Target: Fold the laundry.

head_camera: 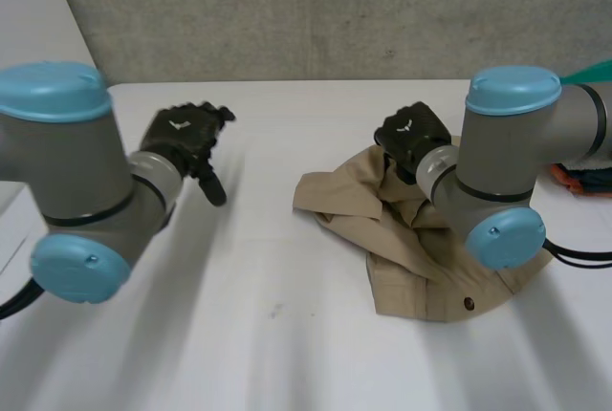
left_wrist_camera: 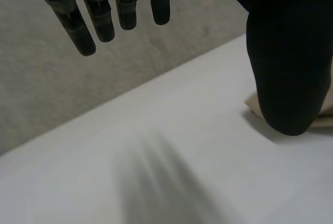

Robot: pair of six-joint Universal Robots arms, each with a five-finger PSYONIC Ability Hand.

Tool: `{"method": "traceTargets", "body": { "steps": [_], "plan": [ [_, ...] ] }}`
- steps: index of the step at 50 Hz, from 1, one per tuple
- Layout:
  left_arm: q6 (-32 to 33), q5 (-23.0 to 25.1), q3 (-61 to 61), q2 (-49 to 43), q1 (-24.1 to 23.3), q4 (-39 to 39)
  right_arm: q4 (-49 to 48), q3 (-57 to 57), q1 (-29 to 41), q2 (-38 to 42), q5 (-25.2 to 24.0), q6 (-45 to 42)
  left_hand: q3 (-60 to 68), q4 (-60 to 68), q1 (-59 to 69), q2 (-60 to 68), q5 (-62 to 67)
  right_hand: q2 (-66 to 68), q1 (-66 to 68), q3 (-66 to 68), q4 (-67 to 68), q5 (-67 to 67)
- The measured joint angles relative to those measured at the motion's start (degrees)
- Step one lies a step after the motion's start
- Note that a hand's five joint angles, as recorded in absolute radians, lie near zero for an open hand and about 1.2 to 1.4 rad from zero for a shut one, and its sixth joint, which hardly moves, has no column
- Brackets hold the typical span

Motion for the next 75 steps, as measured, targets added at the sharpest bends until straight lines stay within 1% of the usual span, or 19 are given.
{"method": "traceTargets", "body": {
  "steps": [6, 14, 17, 19, 20, 22, 24, 28, 35, 43, 52, 62, 66, 67, 68, 69, 70, 71, 75],
  "plan": [
    [-0.06, 0.12, -2.73, 5.61, 2.89, 1.36, -1.18, 1.16, 5.74, -3.16, 0.37, 0.65, 0.00, 0.00, 0.00, 0.00, 0.00, 0.00, 0.00, 0.00, 0.02, 0.00],
    [-0.74, 0.03, -5.96, 12.07, 7.53, 2.65, -4.27, 5.39, 18.07, -2.28, -6.11, 1.90, 0.00, 0.00, 0.00, 0.00, 0.00, -0.20, 0.00, -0.22, -0.21, 0.42],
    [-1.49, 0.09, -7.05, 13.73, 9.68, 3.18, -5.39, 6.26, 22.41, 0.11, -7.44, 1.83, 0.00, 0.00, 0.00, 0.00, 0.00, -18.27, -15.21, -18.28, -17.29, -15.78],
    [-2.03, 0.16, -7.54, 14.36, 10.78, 3.40, -5.83, 6.31, 24.32, 1.45, -7.27, 1.77, 0.00, 0.00, 0.00, 0.00, 0.00, -22.62, -20.44, -22.48, -22.50, -21.33],
    [-2.30, 0.20, -7.78, 14.58, 11.24, 3.44, -5.94, 6.29, 24.93, 1.73, -6.66, 1.87, 0.00, 0.00, 0.00, 0.00, 0.00, -35.45, -32.64, -35.01, -35.14, -34.45],
    [-2.63, 0.23, -8.08, 14.75, 11.75, 3.37, -6.13, 6.15, 25.18, 1.22, -5.44, 2.30, 0.00, 0.00, 0.00, 0.00, 0.00, -45.85, -42.89, -46.11, -46.02, -45.46],
    [-3.06, 0.27, -8.57, 14.89, 12.32, 3.16, -6.16, 6.07, 24.56, -1.02, -3.18, 3.76, 0.00, 0.00, 0.00, 0.00, 0.00, -54.22, -51.32, -54.67, -54.92, -53.09],
    [-3.36, 0.22, -9.31, 14.93, 12.62, 2.72, -5.64, 6.57, 21.56, -6.63, -0.63, 7.91, 0.00, 0.00, 0.00, 0.00, 0.00, -55.35, -51.65, -56.00, -56.43, -53.40],
    [-3.34, -0.05, -11.25, 16.06, 11.57, 1.31, 1.29, 10.10, 11.59, -18.00, -0.92, 18.34, 0.00, 0.00, 0.00, 0.00, 0.00, -55.35, -51.65, -56.00, -56.43, -53.40],
    [-3.18, 0.23, -12.69, 17.06, 6.62, 0.42, 9.83, 12.39, 0.39, -21.70, -3.80, 20.75, 0.00, 0.00, 0.00, 0.00, 0.00, -55.34, -51.65, -56.00, -56.43, -53.41],
    [-1.47, 0.69, -9.87, 11.23, -3.90, 0.86, 12.01, 10.91, -8.46, -14.09, -5.31, 15.50, 0.00, 0.00, 0.00, 0.00, 0.00, -55.34, -51.65, -56.00, -56.43, -53.42],
    [3.34, -0.71, -0.37, -1.95, -11.99, 1.08, 7.65, 3.65, -9.51, -0.26, -9.91, 14.45, 0.57, 0.67, 0.72, 0.74, 0.33, -55.29, -51.64, -55.97, -56.42, -53.42],
    [5.05, -2.20, 4.59, -7.51, -12.74, 1.11, 5.45, 0.06, -8.85, 4.15, -11.25, 14.83, 13.35, 13.87, 15.65, 14.12, 12.74, -46.17, -43.28, -46.71, -47.38, -44.58],
    [5.32, -2.64, 5.65, -8.59, -12.68, 1.12, 4.96, -0.80, -8.67, 5.02, -11.42, 14.96, 18.49, 19.02, 21.41, 18.66, 17.68, -40.46, -37.37, -41.05, -41.67, -39.14],
    [5.59, -3.33, 7.12, -9.96, -12.48, 1.16, 4.43, -1.82, -8.47, 5.90, -11.54, 15.11, 29.75, 29.11, 32.62, 30.04, 27.37, -27.49, -24.92, -28.48, -30.37, -28.41],
    [5.68, -3.65, 7.78, -10.51, -12.35, 1.21, 4.17, -2.31, -8.38, 6.26, -11.55, 15.19, 33.31, 33.88, 38.00, 34.90, 31.97, -20.14, -18.64, -22.65, -23.38, -22.16],
    [5.79, -4.22, 8.94, -11.36, -12.04, 1.36, 3.65, -3.25, -8.22, 6.78, -11.53, 15.36, 44.60, 45.34, 49.76, 46.13, 43.27, -10.84, -9.88, -12.41, -13.09, -12.96],
    [5.85, -4.73, 9.97, -12.00, -11.68, 1.55, 3.22, -3.98, -8.13, 7.05, -11.47, 15.51, 51.07, 51.58, 54.39, 51.87, 49.44, -4.92, -4.62, -6.09, -6.61, -6.61],
    [5.97, -6.14, 13.87, -12.81, -9.70, 4.01, 0.00, -6.49, -8.08, 6.30, -10.45, 16.49, 55.73, 56.91, 54.64, 56.54, 52.46, -0.49, -0.15, -0.89, -0.30, -1.61]
  ]
}}
